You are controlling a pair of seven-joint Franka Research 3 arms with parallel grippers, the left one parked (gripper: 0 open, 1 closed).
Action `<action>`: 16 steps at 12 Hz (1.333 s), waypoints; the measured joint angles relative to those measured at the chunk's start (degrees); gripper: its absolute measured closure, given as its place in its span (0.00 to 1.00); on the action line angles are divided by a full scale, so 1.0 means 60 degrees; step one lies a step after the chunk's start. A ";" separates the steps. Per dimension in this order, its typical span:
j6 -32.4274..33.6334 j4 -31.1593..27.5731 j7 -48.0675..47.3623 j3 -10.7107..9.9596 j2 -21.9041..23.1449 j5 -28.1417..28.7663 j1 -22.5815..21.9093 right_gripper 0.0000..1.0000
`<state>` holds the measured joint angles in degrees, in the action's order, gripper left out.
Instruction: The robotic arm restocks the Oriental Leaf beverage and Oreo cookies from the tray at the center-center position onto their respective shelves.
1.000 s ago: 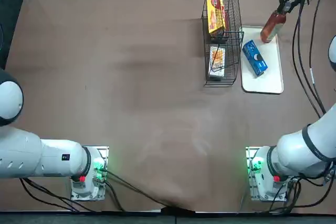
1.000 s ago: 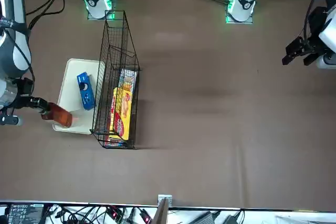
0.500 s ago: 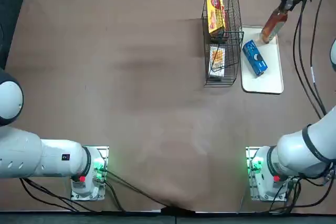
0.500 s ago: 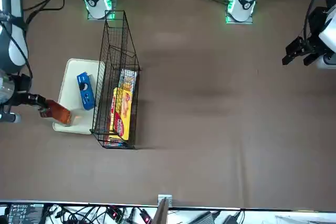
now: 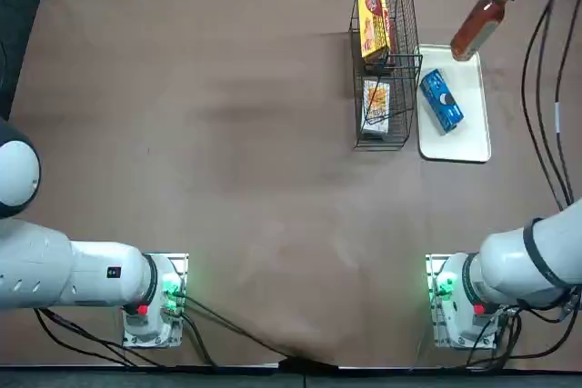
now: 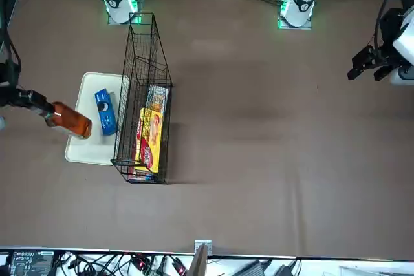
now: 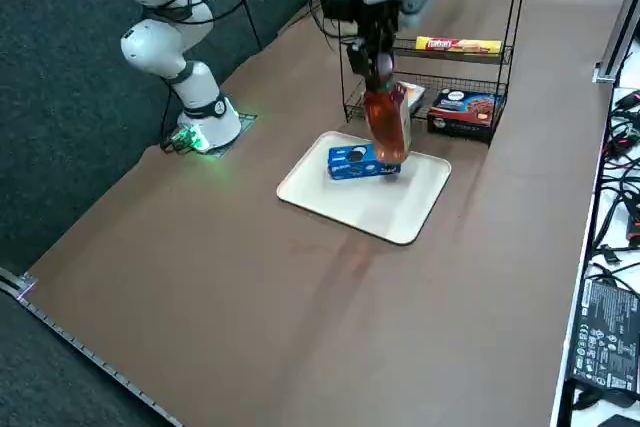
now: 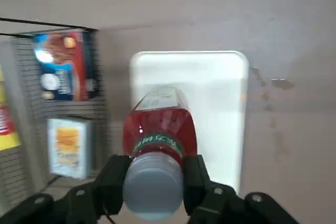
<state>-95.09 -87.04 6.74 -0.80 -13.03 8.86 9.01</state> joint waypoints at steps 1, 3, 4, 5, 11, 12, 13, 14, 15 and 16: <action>0.0150 0.0048 0.0000 -0.0023 0.0150 0.0308 0.0012 0.43; 0.0406 0.0089 0.0000 -0.0073 0.0422 0.0732 0.0042 0.43; 0.0552 0.0090 0.0000 -0.0103 0.0539 0.0965 0.0080 0.43; 0.0699 0.0092 0.0000 -0.0143 0.0646 0.1252 0.0140 0.43; 0.2168 0.0094 0.0019 -0.0209 0.1027 0.3196 0.0786 0.43; 0.2421 0.0094 0.0019 -0.0210 0.1043 0.3549 0.0864 0.43; 0.2659 0.0092 0.0019 -0.0211 0.1044 0.3926 0.0943 0.43; 0.2865 0.0080 0.0017 -0.0212 0.1044 0.4284 0.1013 0.43; 0.3025 0.0075 0.0012 -0.0211 0.1044 0.4558 0.1065 0.43; 0.3140 0.0065 0.0011 -0.0212 0.1046 0.4751 0.1090 0.43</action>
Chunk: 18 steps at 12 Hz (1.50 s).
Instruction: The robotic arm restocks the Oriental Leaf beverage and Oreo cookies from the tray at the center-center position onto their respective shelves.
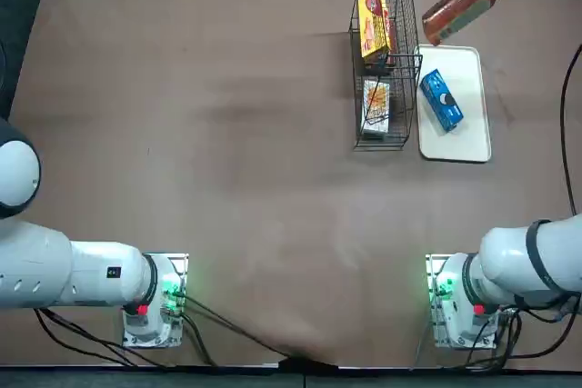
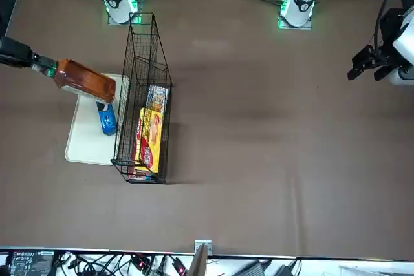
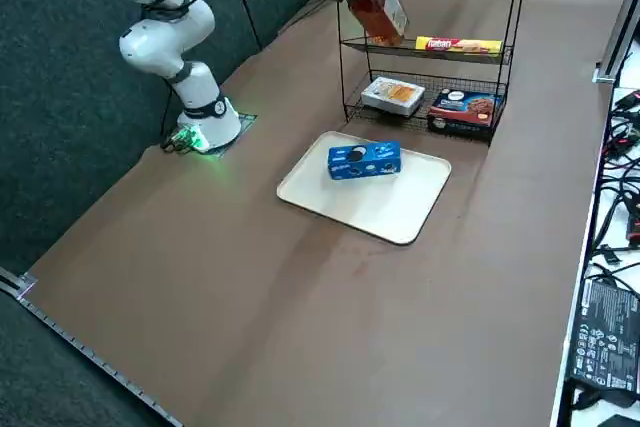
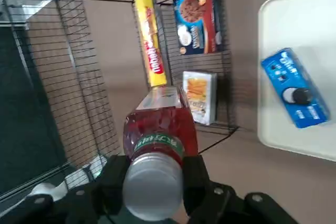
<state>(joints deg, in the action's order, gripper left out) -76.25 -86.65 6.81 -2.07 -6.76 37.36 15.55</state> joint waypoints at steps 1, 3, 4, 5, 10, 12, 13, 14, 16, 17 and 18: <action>0.0062 -0.0058 -0.0002 0.0000 0.0007 0.0183 0.0007 0.43; -0.0029 -0.0653 -0.0002 0.0048 0.0197 0.0612 -0.0005 0.43; -0.0177 -0.0939 -0.0002 0.0097 0.0321 0.0631 -0.0011 0.43; -0.0384 -0.1253 -0.0003 0.0147 0.0453 0.0635 -0.0027 0.43; -0.1296 -0.2326 -0.0104 0.0269 0.0852 0.0774 -0.0377 0.43; -0.1909 -0.2806 -0.0240 0.0299 0.1020 0.0817 -0.0696 0.43; -0.2223 -0.3100 -0.0316 0.0317 0.1125 0.0900 -0.0862 0.43; -0.2416 -0.3342 -0.0383 0.0339 0.1214 0.0979 -0.0984 0.43; -0.2471 -0.3620 -0.0481 0.0350 0.1338 0.1045 -0.1084 0.43; -0.2436 -0.3678 -0.0567 0.0349 0.1374 0.1049 -0.1087 0.43; -0.2399 -0.3701 -0.0662 0.0346 0.1399 0.1049 -0.1087 0.43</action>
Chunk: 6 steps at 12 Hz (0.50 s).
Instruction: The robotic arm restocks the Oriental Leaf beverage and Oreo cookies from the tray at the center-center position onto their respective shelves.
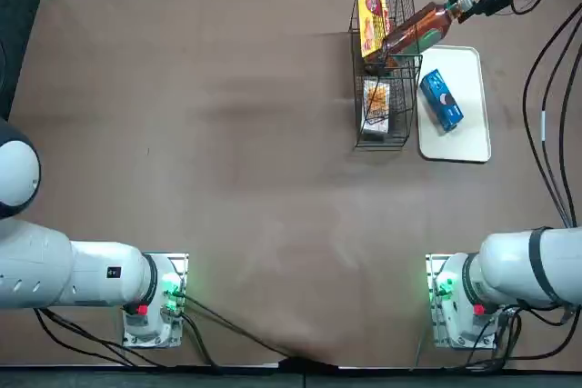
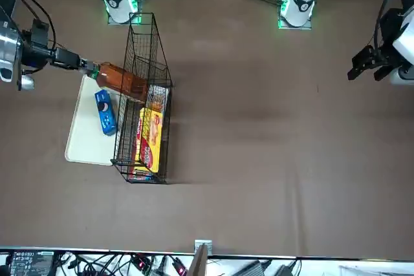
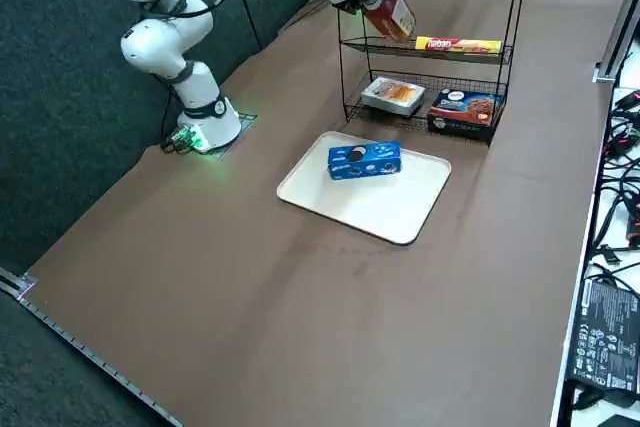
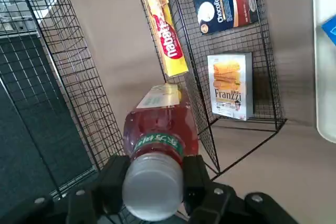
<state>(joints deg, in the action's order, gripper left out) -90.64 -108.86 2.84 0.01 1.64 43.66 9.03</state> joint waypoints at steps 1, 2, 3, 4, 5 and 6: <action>0.0036 -0.0011 -0.0063 0.0000 0.0024 0.0001 0.0000 0.43; 0.0068 -0.0028 -0.0093 0.0000 0.0047 0.0002 -0.0004 0.43; 0.0089 -0.0050 -0.0099 -0.0001 0.0057 0.0003 -0.0029 0.43; 0.0084 -0.0138 -0.0108 0.0001 0.0056 0.0003 -0.0165 0.43; 0.0073 -0.0204 -0.0119 0.0001 0.0055 0.0004 -0.0250 0.43; 0.0037 -0.0282 -0.0122 0.0003 0.0053 0.0004 -0.0328 0.43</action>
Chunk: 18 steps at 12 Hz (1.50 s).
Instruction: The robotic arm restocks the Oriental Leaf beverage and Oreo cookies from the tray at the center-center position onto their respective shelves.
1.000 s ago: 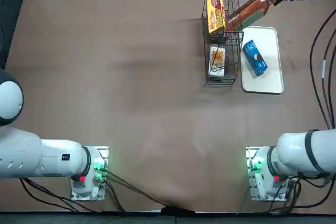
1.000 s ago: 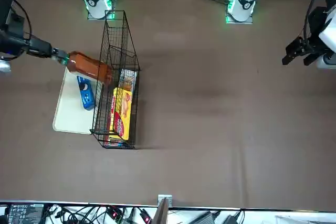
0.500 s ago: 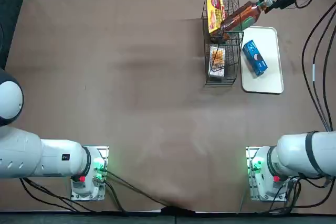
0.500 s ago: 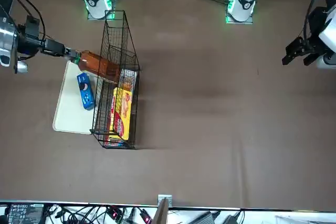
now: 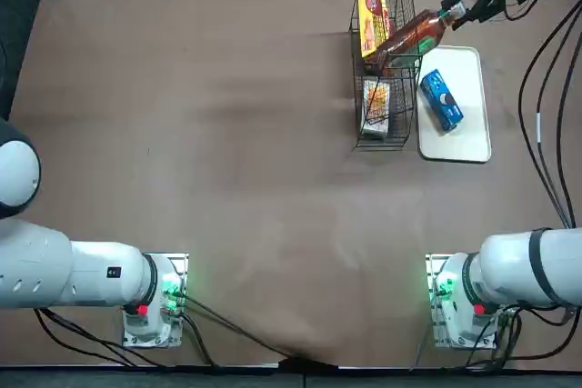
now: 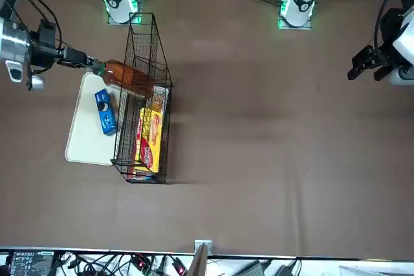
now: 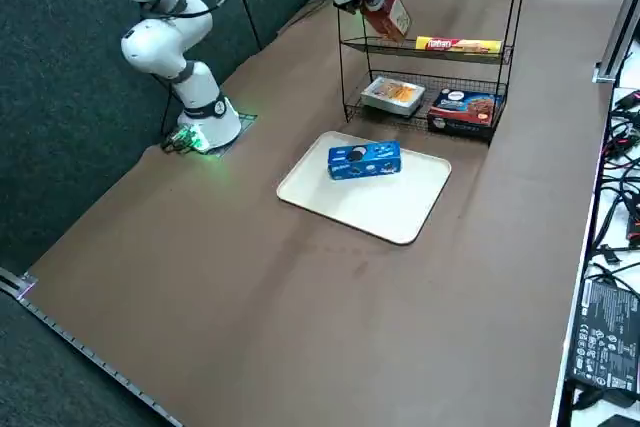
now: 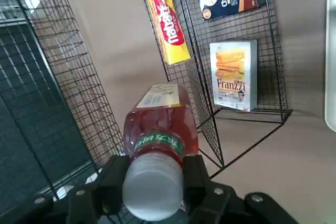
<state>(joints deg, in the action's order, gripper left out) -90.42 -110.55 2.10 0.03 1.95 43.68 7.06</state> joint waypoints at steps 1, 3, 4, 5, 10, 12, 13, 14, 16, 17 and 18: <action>-0.0076 -0.0084 -0.0001 0.0000 -0.0004 0.0000 -0.0079 0.43; -0.0329 -0.0249 -0.0003 0.0001 -0.0016 0.0002 -0.0230 0.43; -0.0457 -0.0307 -0.0003 0.0000 -0.0033 0.0002 -0.0300 0.43; -0.0591 -0.0358 -0.0005 0.0001 -0.0054 0.0003 -0.0369 0.43; -0.1121 -0.0595 -0.0006 0.0001 -0.0255 0.0083 -0.0606 0.43; -0.1123 -0.0597 0.0003 0.0001 -0.0343 0.0144 -0.0620 0.43; -0.1123 -0.0598 0.0007 0.0001 -0.0385 0.0168 -0.0630 0.43; -0.1126 -0.0598 0.0014 0.0001 -0.0424 0.0183 -0.0656 0.43; -0.1177 -0.0599 0.0017 0.0001 -0.0488 0.0187 -0.0756 0.43; -0.1215 -0.0599 0.0018 0.0000 -0.0498 0.0187 -0.0796 0.43; -0.1258 -0.0599 0.0018 0.0001 -0.0503 0.0187 -0.0843 0.43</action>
<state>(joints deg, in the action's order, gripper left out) -97.97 -114.15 2.21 0.03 -1.07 44.80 2.01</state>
